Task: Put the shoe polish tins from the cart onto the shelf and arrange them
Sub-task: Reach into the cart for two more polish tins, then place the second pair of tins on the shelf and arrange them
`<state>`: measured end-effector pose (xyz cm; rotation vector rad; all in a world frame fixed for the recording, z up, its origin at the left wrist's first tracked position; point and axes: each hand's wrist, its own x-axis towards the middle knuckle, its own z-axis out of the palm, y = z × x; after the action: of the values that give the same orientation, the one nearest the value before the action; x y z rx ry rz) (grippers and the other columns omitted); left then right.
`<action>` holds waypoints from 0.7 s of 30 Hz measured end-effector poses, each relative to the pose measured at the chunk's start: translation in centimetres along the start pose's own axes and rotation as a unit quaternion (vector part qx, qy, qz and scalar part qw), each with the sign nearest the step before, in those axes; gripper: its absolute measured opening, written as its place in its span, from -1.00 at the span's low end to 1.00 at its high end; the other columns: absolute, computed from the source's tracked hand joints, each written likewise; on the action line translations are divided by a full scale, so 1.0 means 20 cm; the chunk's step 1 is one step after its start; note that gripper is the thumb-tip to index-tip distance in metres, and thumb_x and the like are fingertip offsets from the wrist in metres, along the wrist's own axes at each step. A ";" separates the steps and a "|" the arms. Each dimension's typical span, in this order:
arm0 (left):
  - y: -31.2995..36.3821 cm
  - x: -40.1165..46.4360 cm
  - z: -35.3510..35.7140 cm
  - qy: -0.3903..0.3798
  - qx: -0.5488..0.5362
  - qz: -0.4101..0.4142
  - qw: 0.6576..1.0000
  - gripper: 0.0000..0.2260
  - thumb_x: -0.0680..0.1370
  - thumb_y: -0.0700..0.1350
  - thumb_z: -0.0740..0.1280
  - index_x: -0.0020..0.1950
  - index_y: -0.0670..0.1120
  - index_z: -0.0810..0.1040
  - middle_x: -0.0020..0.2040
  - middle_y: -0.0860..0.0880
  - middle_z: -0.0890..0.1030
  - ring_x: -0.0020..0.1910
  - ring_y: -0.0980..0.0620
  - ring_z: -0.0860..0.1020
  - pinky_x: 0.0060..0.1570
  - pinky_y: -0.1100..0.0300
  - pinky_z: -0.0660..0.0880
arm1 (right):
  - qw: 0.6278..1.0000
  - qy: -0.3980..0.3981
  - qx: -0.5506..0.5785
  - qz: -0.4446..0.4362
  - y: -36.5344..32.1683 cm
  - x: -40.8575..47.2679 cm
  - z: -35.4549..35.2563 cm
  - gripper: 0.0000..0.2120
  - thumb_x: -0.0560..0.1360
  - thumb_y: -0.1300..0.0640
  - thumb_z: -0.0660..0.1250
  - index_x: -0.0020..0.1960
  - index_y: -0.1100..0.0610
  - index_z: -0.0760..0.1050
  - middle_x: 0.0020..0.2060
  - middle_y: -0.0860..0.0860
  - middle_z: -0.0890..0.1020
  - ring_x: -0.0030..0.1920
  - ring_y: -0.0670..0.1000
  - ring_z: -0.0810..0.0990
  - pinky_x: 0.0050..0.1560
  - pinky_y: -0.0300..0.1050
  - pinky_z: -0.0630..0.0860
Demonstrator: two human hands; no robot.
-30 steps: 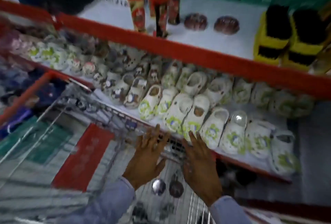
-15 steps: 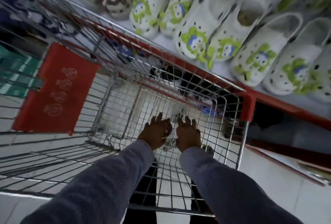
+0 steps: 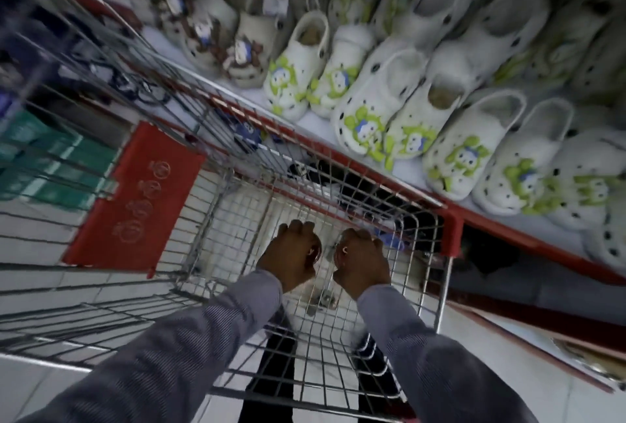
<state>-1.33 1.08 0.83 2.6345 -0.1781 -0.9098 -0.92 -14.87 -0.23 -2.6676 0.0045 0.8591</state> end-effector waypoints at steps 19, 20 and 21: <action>0.85 -0.78 -1.87 0.358 -0.001 0.153 0.921 -0.31 0.23 0.02 0.54 0.35 0.04 0.47 0.23 0.03 0.50 0.21 0.02 0.51 0.21 0.20 0.50 | 0.926 0.313 0.105 -0.182 -0.50 -0.84 -2.08 -0.26 0.12 0.00 0.58 0.28 -0.03 0.46 0.14 0.01 0.52 0.14 0.05 0.54 0.14 -0.11 0.51; 0.90 -0.78 -1.94 0.373 -0.001 0.163 0.913 -0.32 0.23 0.00 0.54 0.34 0.02 0.48 0.23 0.02 0.52 0.21 0.01 0.52 0.20 0.22 0.49 | 0.921 0.329 0.107 -0.179 -0.48 -0.84 -2.16 -0.22 0.13 -0.02 0.59 0.31 -0.02 0.43 0.17 0.02 0.53 0.18 0.04 0.52 0.18 -0.12 0.49; 0.95 -0.76 -2.00 0.381 -0.001 0.167 0.909 -0.30 0.24 0.00 0.55 0.36 -0.01 0.47 0.24 0.00 0.53 0.22 0.00 0.52 0.21 0.22 0.49 | 0.917 0.340 0.115 -0.176 -0.48 -0.84 -2.22 -0.18 0.11 -0.06 0.60 0.33 -0.02 0.42 0.20 0.02 0.54 0.20 0.03 0.52 0.21 -0.13 0.49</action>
<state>11.45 -1.92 45.84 2.6220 -0.4007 0.2510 11.48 -21.68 46.09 -2.4869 -0.1888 -0.1883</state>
